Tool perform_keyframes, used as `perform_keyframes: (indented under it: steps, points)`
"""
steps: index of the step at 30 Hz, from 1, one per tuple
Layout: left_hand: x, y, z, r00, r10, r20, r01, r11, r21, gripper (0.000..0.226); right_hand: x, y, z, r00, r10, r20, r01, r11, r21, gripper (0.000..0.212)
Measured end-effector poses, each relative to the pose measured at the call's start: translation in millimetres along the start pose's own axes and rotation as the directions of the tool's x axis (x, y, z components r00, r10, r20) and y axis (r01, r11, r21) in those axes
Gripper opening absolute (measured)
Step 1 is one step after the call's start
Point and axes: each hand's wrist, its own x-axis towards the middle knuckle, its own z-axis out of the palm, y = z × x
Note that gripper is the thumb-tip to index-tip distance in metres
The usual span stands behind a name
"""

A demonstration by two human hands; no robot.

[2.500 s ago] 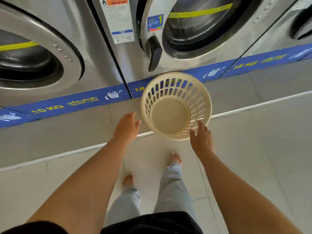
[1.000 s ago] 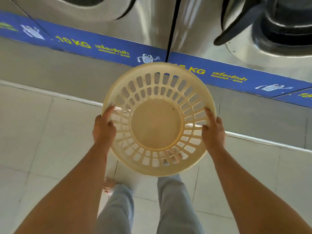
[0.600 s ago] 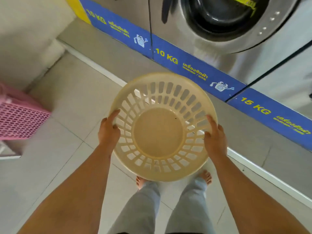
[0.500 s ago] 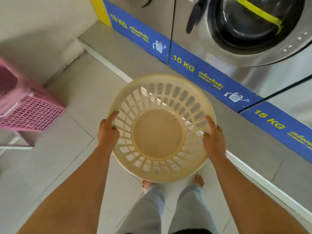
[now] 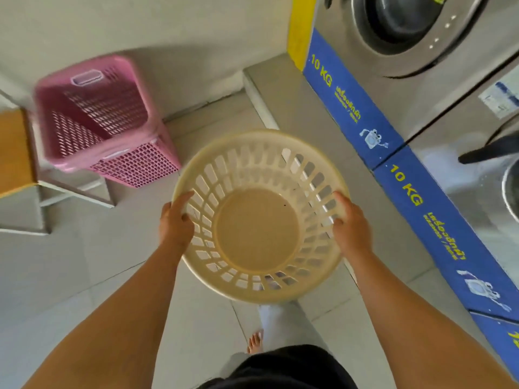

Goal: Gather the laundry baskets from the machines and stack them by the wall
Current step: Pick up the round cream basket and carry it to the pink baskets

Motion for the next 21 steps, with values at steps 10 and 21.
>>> perform_keyframes:
  steps: [10,21]
  points:
    - [145,32,-18,0.988,-0.155,-0.020,0.153,0.987,-0.053,0.059,162,-127,10,0.993,-0.070,0.092,0.080,0.991,-0.106,0.065]
    - [348,57,-30,0.964,-0.234,0.122,0.249,0.961,-0.120,0.077,314,-252,73,0.998,-0.025,0.049,0.030,0.994,-0.103,0.067]
